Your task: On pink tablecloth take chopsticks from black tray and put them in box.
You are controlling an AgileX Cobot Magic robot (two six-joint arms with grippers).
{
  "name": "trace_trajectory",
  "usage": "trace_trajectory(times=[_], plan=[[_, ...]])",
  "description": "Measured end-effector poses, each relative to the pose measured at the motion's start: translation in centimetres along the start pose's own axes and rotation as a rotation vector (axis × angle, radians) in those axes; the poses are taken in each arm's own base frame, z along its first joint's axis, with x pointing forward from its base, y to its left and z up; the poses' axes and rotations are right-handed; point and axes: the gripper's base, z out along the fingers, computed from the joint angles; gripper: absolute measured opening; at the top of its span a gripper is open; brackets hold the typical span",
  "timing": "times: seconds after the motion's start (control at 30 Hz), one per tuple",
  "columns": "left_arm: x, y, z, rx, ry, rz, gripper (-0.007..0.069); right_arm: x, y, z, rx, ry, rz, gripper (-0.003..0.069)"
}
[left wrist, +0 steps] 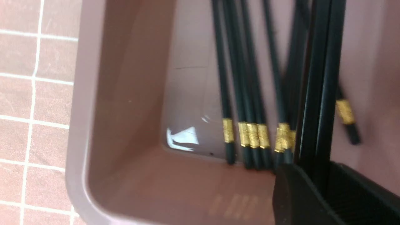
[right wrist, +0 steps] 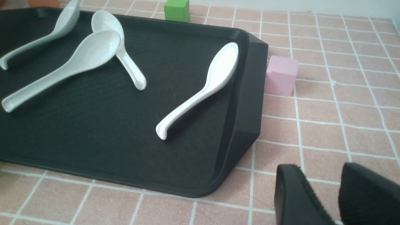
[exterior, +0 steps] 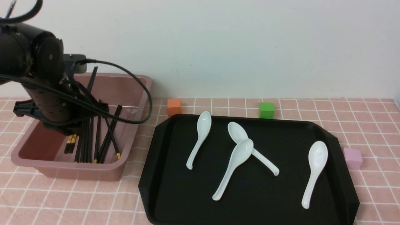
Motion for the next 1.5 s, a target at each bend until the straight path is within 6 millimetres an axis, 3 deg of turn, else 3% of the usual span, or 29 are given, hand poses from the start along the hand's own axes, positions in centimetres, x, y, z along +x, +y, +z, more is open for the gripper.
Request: trace_trajectory(times=[0.2, 0.4, 0.47, 0.57, 0.6, 0.63, 0.67, 0.7, 0.77, 0.87, 0.97, 1.07, 1.1, 1.13, 1.27, 1.5], plan=[[-0.5, 0.3, 0.5, 0.005, -0.039, -0.003, 0.0139, 0.0, 0.0, 0.0, 0.000, 0.000, 0.001, 0.0240], [-0.5, 0.4, 0.3, 0.001, -0.036, 0.001, 0.0300, 0.0, 0.0, 0.0, 0.000, 0.000, 0.001, 0.0240], [-0.4, 0.5, -0.1, 0.005, -0.037, -0.004, 0.0321, 0.0, 0.0, 0.0, 0.000, 0.000, 0.001, 0.0240], [-0.3, 0.7, -3.6, 0.059, -0.103, -0.042, 0.0316, 0.0, 0.0, 0.0, 0.000, 0.000, 0.001, 0.0240], [-0.1, 0.7, -5.6, 0.088, -0.148, -0.049, 0.0296, 0.0, 0.0, 0.0, 0.000, 0.000, 0.001, 0.0240], [-0.1, 0.7, -6.0, 0.092, -0.155, -0.051, 0.0286, 0.0, 0.0, 0.0, 0.000, 0.000, 0.001, 0.0240], [0.6, 0.8, -9.1, 0.130, -0.230, -0.046, 0.0233, 0.0, 0.0, 0.0, 0.000, 0.000, 0.001, 0.0240], [1.1, 0.8, -10.7, 0.153, -0.274, -0.040, 0.0202, 0.0, 0.0, 0.0, 0.000, 0.000, 0.001, 0.0240], [3.0, 0.8, -14.6, 0.214, -0.378, -0.015, 0.0115, 0.0, 0.0, 0.0, 0.000, 0.000, 0.001, 0.0240], [6.6, 1.1, -18.5, 0.309, -0.490, 0.011, -0.0002, 0.0, 0.0, 0.0, 0.000, 0.000, 0.001, 0.0240], [11.1, 2.2, -20.6, 0.416, -0.583, 0.014, -0.0013, 0.0, 0.0, 0.0, 0.000, 0.000, 0.001, 0.0240], [15.1, 3.5, -20.1, 0.478, -0.635, -0.003, -0.0013, 0.0, 0.0, 0.0, 0.000, 0.000, 0.000, 0.0240], [15.2, 3.6, -20.4, 0.485, -0.651, -0.006, -0.0013, 0.0, 0.0, 0.0, 0.000, 0.000, 0.000, 0.0240], [17.1, 4.2, -19.4, 0.505, -0.677, -0.011, -0.0013, 0.0, 0.0, 0.0, 0.000, 0.000, 0.000, 0.0240], [21.5, 5.6, -17.1, 0.559, -0.802, -0.029, -0.0013, 0.0, 0.0, 0.0, 0.000, 0.000, 0.000, 0.0240], [25.8, 6.3, -12.3, 0.574, -0.831, -0.032, -0.0013, 0.0, 0.0, 0.0, 0.000, 0.000, 0.000, 0.0240]])
